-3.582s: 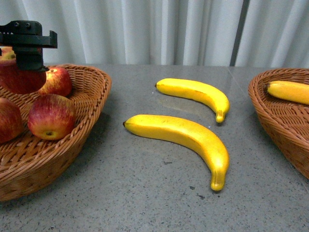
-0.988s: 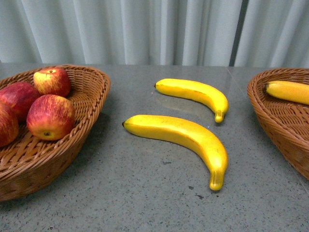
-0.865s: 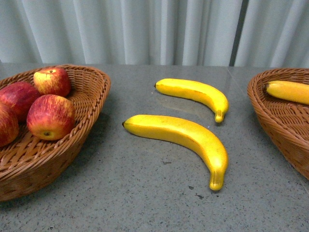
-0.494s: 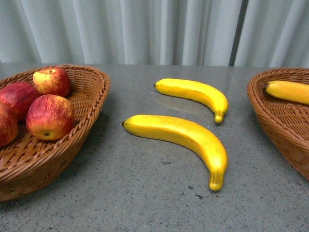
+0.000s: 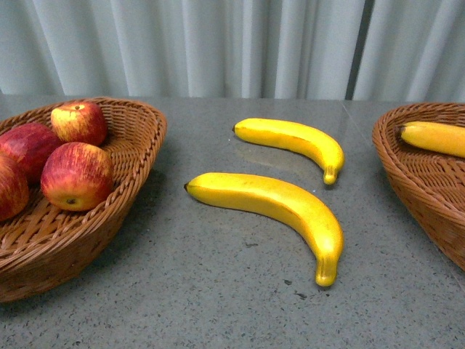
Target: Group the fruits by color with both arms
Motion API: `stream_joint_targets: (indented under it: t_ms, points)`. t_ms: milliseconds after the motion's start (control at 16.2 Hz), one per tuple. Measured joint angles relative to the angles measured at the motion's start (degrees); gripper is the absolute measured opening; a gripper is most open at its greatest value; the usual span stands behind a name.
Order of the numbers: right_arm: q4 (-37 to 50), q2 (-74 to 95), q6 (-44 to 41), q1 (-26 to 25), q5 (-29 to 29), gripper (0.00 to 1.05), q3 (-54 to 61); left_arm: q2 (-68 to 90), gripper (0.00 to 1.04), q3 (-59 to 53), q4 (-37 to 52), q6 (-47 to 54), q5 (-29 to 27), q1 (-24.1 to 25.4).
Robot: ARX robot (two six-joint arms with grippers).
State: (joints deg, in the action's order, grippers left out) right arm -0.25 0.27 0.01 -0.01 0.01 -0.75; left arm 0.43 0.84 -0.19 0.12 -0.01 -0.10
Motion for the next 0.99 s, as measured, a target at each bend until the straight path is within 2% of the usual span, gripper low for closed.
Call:
stream_joint_targets:
  t_ms: [124,185,247,309,371,432,556,679,865,988]
  points:
    - [0.0,0.0,0.0,0.0,0.0,0.98,0.0,0.0,0.98,0.0,0.0,0.0,0.0,0.0]
    - [-3.5,1.0,1.2,-1.2,-4.2,0.98,-1.0,0.0,0.98,0.0,0.0,0.0,0.0,0.0]
    - [-4.5,7.5,4.4,-3.5,-12.8,0.98,-3.0,0.0,0.98,0.0,0.0,0.0,0.0,0.0]
    - [1.5,17.6,8.8,-0.9,-17.4,0.98,-5.9,0.0,0.98,0.0,0.0,0.0,-0.2,0.0]
    - [6.7,23.3,9.8,2.7,-19.2,0.98,-8.1,0.0,0.98,0.0,0.0,0.0,0.1,0.0]
    - [15.5,31.7,10.0,8.0,-18.3,0.98,-12.3,0.0,0.98,0.0,0.0,-0.1,-0.1,0.0]
    - [26.4,45.8,9.6,14.0,-14.4,0.98,-19.8,0.0,0.98,0.0,0.0,0.0,0.0,0.0]
    - [32.0,59.6,7.6,20.0,-12.6,0.98,-27.6,0.0,0.98,0.0,0.0,0.0,0.0,0.0]
    - [26.6,86.0,0.5,30.1,-8.8,0.98,-47.9,0.0,0.98,0.0,0.0,0.0,0.0,0.0]
    - [19.7,96.8,-5.2,33.6,-7.5,0.98,-60.4,0.0,0.98,0.0,0.0,-0.1,0.0,0.0]
